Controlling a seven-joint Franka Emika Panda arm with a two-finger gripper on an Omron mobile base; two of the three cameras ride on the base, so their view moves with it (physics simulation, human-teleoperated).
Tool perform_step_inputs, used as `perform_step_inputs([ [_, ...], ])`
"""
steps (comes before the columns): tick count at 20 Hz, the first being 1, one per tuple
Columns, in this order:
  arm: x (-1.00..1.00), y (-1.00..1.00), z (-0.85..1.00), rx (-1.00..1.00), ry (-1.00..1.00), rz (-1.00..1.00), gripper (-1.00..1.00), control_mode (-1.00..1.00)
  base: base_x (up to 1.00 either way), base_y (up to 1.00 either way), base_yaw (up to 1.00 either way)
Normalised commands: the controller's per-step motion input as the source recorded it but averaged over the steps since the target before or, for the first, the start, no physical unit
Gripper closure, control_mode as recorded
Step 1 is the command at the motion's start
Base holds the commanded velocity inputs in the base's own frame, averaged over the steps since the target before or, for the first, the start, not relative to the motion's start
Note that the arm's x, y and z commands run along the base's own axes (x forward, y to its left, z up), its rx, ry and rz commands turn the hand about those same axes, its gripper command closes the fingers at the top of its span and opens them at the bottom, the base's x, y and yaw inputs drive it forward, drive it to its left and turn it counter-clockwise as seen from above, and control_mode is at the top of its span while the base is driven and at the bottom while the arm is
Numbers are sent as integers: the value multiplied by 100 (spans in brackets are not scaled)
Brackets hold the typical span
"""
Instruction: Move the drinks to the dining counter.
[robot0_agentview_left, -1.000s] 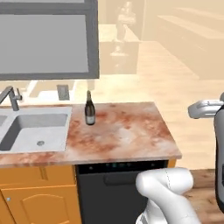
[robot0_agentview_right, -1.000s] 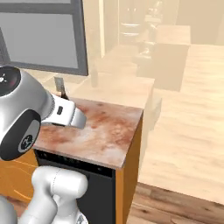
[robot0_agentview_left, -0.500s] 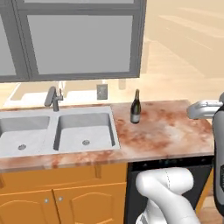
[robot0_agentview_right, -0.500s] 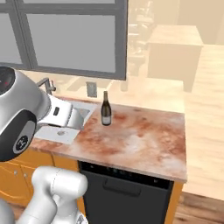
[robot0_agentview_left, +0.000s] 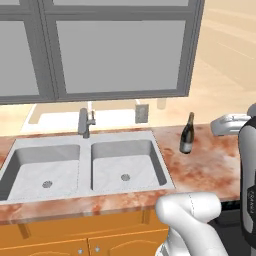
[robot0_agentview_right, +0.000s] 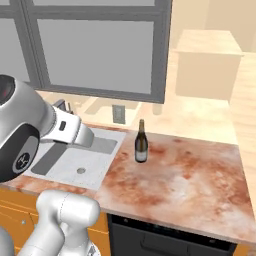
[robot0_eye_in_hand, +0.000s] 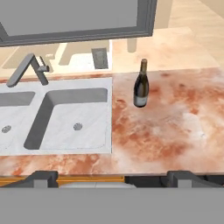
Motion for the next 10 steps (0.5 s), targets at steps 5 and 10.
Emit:
perform_step_inputs([
  [5, 0, 0, 0, 0, 0, 0, -100, 100, 100, -8, 0],
  [10, 0, 0, 0, 0, 0, 0, -100, 100, 77, -11, -1],
])
